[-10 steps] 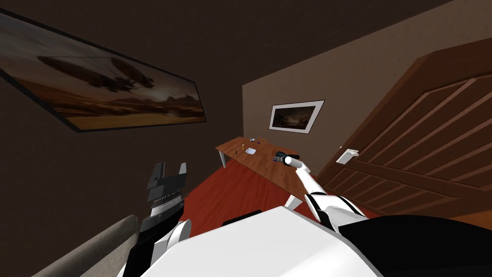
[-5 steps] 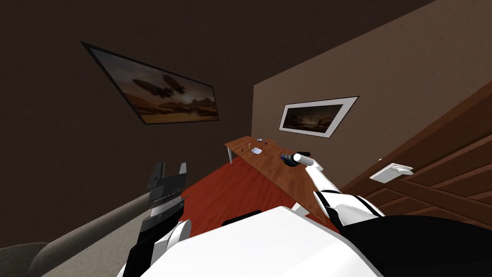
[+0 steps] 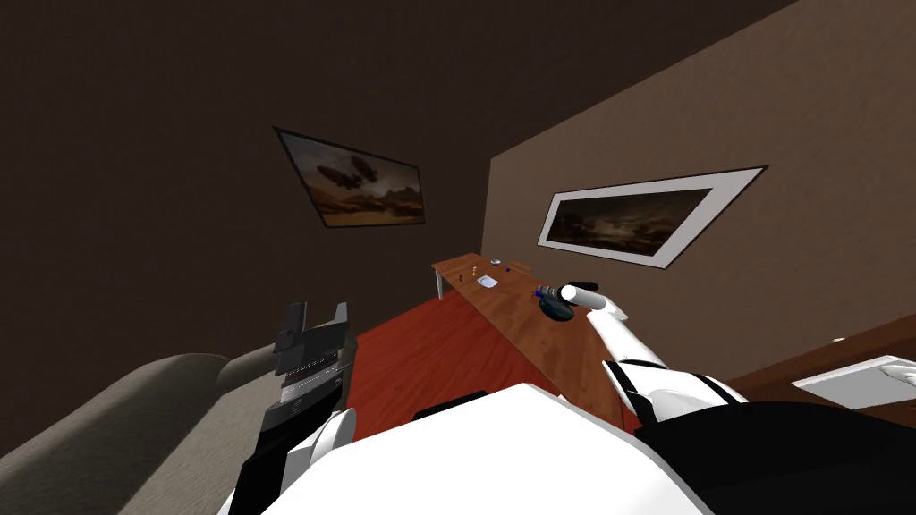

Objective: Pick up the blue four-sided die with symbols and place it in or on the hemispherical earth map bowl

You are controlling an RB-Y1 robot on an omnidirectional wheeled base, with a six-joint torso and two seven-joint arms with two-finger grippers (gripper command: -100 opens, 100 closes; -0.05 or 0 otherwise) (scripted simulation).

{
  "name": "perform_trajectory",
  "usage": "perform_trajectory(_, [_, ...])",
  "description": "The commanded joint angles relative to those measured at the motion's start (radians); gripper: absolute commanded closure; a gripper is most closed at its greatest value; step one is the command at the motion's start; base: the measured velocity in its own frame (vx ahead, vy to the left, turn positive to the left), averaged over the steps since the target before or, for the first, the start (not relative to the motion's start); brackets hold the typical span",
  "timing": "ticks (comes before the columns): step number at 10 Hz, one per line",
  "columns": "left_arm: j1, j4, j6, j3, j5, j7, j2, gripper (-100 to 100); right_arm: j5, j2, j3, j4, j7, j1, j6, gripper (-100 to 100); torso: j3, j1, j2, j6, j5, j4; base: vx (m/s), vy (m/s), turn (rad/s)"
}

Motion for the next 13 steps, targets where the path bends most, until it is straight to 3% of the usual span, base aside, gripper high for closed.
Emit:
perform_trajectory(1, [0.0, 0.0, 0.0, 0.0, 0.0, 0.0, 0.0, 0, -0.013, -0.017, -0.008, 0.029, -0.007, -0.003, -0.002, 100, 0.0, 0.0, 0.0, 0.0, 0.0, 0.0, -0.065, -0.127, 0.102])
perform_trajectory(2, [0.0, 0.0, 0.0, 0.0, 0.0, 0.0, 0.0, 0, -0.024, -0.049, -0.04, 0.044, -0.059, 0.034, 0.01, 100, -0.001, 0.0, -0.001, 0.004, -0.001, -0.001, -0.104, -0.151, 0.315])
perform_trajectory(3, [0.0, 0.0, 0.0, 0.0, 0.0, 0.0, 0.0, 0, -0.024, -0.049, -0.04, 0.044, -0.059, 0.034, 0.01, 100, 0.0, -0.002, 0.001, 0.002, -0.001, 0.0, -0.111, -0.156, 0.311])
perform_trajectory(7, [0.0, 0.0, 0.0, 0.0, 0.0, 0.0, 0.0, 0, -0.044, -0.09, -0.099, 0.079, -0.153, 0.117, 0.031, 100, -0.003, -0.003, -0.005, 0.001, -0.001, -0.002, -0.063, -0.158, 0.354])
perform_trajectory(13, [0.0, 0.0, 0.0, 0.0, 0.0, 0.0, 0.0, 0, -0.066, -0.104, -0.164, 0.132, -0.253, 0.237, 0.052, 100, -0.003, -0.004, -0.004, 0.003, -0.002, -0.002, -0.101, -0.165, 0.275])
